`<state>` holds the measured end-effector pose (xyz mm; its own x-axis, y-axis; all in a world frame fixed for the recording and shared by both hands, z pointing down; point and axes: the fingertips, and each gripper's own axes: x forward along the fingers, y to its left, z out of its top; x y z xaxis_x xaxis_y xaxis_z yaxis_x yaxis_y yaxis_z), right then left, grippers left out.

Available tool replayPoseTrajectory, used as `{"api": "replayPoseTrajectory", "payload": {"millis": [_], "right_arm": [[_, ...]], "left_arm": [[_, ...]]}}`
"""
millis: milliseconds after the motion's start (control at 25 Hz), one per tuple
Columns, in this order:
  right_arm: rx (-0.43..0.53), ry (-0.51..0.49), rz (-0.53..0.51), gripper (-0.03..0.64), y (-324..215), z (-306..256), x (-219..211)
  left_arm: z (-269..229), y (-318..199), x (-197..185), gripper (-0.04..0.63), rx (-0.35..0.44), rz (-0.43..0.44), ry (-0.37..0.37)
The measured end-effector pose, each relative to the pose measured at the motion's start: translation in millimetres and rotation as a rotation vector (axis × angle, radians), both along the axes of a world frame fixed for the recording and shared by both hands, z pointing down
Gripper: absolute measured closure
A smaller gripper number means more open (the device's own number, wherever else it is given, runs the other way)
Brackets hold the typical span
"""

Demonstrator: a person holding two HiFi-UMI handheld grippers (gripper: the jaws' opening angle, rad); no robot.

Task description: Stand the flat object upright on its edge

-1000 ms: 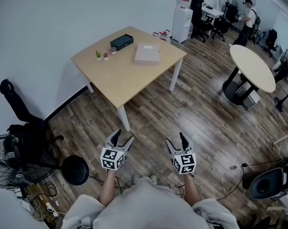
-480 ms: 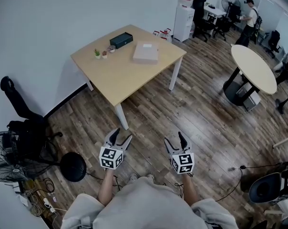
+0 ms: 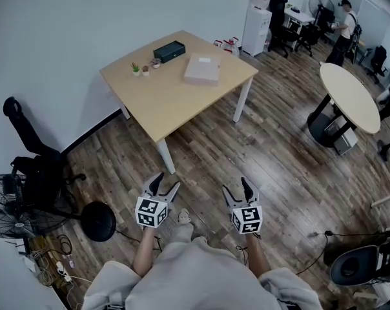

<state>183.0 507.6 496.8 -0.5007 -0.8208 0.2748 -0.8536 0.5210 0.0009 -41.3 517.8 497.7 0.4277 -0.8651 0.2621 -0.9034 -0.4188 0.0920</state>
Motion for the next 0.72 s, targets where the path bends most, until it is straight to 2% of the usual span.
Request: {"api": "replayPoseTrajectory", "payload": {"millis": [320, 720], "right_arm": [[-0.01, 0.004, 0.0, 0.319, -34, 5, -4], [-0.014, 0.027, 0.031, 0.325, -110, 13, -6]], "left_arm": [[5, -35, -7, 0.325, -0.001, -0.007, 0.004], [14, -124, -5, 0.329, -0.001, 0.031, 0.018]]}}
